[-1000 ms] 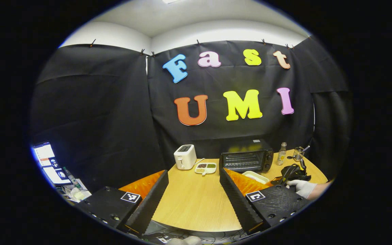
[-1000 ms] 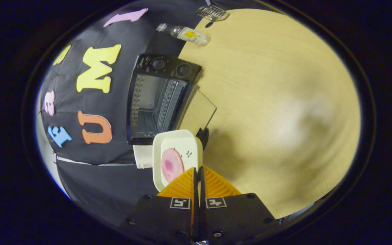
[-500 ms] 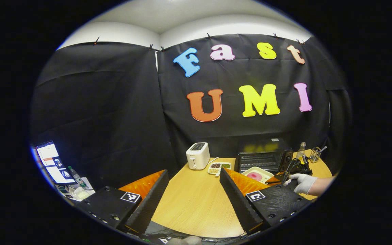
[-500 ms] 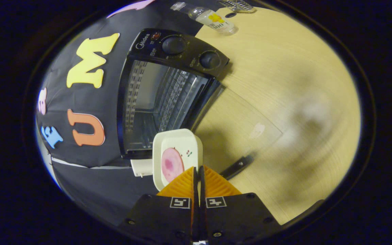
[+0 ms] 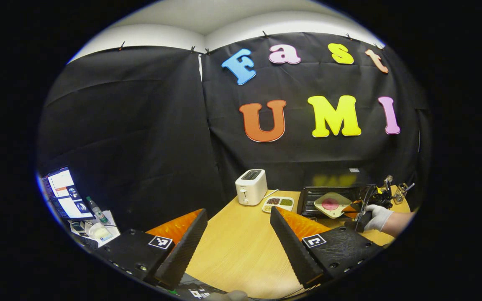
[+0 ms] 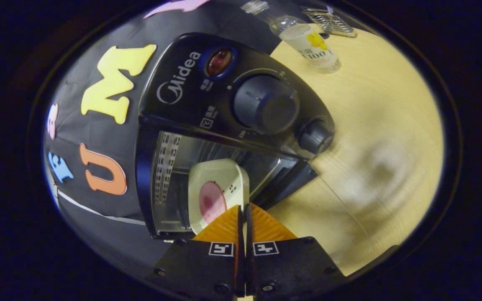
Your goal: Open the electric oven with the left hand, put the food in, and close the electric oven.
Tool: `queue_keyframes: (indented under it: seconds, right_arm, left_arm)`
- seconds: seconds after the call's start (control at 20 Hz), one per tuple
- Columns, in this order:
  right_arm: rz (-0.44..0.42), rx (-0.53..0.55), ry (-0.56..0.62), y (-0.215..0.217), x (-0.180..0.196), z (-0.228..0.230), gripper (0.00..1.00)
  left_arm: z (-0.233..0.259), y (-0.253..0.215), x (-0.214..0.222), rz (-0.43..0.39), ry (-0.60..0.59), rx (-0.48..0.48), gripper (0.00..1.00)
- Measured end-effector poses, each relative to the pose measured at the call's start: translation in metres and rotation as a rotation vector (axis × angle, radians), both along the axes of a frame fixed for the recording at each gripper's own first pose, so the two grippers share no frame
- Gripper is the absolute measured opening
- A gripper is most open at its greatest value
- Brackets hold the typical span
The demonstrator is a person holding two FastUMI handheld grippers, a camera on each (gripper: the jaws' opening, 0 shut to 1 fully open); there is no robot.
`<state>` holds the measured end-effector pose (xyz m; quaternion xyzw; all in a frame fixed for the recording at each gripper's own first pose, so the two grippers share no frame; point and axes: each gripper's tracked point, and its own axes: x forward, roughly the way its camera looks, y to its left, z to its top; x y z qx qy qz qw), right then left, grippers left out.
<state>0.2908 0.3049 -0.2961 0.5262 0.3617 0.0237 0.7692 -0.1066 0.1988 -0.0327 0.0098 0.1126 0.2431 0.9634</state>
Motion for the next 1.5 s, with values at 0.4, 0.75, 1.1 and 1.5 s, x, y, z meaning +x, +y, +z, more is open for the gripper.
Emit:
queue_keyframes:
  seconds: [0.4,0.75,1.1,1.5]
  right_arm:
    - [-0.037,0.099,-0.06,0.002,0.011,0.007,0.2]
    - [-0.054,0.068,-0.092,-0.037,-0.022,0.026,0.51]
    - [0.001,-0.074,-0.271,-0.075,-0.121,0.082,0.79]
    - [0.031,-0.586,-0.428,-0.18,-0.268,0.105,0.89]
  left_arm:
    - [0.001,0.003,0.007,-0.003,0.005,-0.015,0.97]
    - [0.009,0.002,-0.017,-0.034,-0.043,-0.012,0.97]
    - [-0.006,-0.02,-0.069,-0.137,-0.067,-0.046,0.97]
    - [-0.033,-0.059,-0.115,-0.292,-0.065,-0.083,0.97]
